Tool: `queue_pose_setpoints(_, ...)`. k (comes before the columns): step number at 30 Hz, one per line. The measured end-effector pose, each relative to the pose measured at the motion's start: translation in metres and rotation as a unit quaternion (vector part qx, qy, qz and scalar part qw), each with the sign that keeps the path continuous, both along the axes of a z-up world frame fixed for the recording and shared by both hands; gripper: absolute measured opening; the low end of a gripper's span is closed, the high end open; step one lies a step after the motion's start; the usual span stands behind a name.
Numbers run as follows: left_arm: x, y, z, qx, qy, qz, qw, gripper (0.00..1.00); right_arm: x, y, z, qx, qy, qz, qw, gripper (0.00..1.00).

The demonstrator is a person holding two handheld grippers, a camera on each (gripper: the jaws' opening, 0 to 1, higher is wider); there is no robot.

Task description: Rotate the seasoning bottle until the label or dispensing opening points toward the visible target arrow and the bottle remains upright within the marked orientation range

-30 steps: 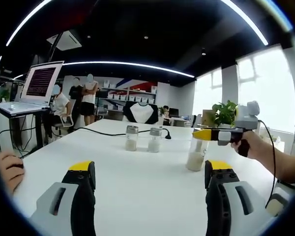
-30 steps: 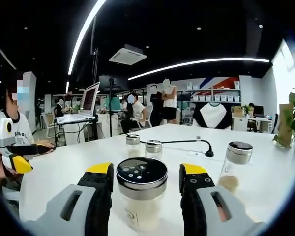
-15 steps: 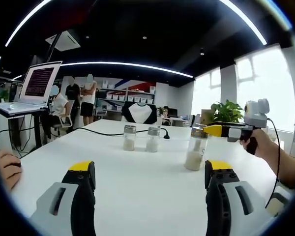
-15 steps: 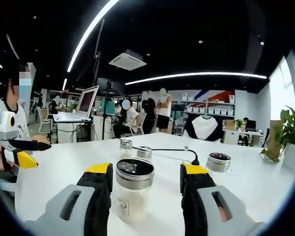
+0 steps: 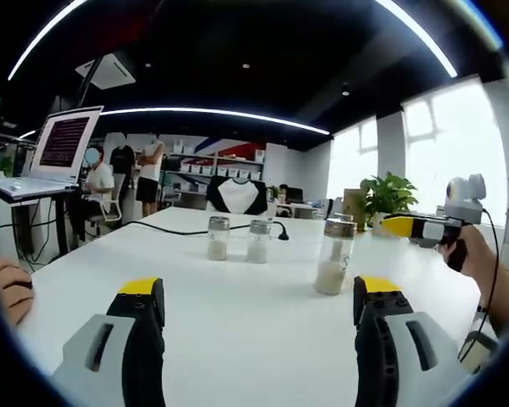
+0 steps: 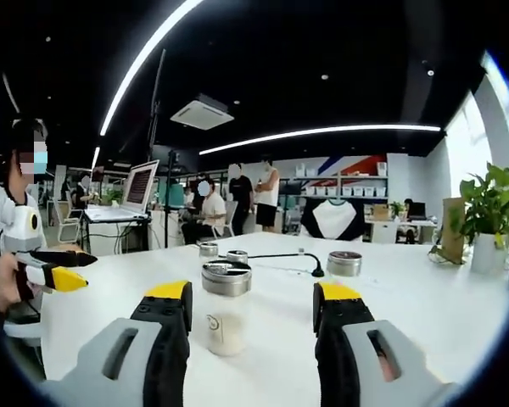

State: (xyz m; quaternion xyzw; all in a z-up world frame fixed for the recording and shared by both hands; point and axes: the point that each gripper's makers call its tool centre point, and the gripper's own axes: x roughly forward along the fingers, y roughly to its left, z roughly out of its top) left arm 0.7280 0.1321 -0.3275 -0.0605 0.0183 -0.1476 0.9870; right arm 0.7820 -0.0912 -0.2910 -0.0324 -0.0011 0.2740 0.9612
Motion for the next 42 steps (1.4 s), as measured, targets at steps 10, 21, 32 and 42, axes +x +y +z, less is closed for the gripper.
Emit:
queue_pose_setpoints(10, -0.001, -0.005, 0.003, 0.001, -0.003, -0.005, 1.0000, 0.97, -0.018, -0.023, -0.008, 0.018, 0.010, -0.025, 0.9995, 0.57)
queue_pose_setpoints(21, 0.000, -0.014, 0.004, 0.016, -0.007, -0.017, 0.9997, 0.97, -0.009, -0.028, -0.006, 0.022, 0.001, -0.030, 0.9993, 0.58)
queue_pose_setpoints(32, 0.001, -0.016, 0.002, 0.018, -0.008, -0.020, 0.9996, 0.96, 0.024, -0.040, 0.009, 0.037, -0.010, -0.047, 0.9981, 0.58)
queue_pose_setpoints(42, 0.001, -0.014, 0.000, 0.018, -0.007, -0.018, 0.9997, 0.96, 0.066, -0.050, 0.010, 0.028, -0.007, -0.066, 0.9974, 0.57)
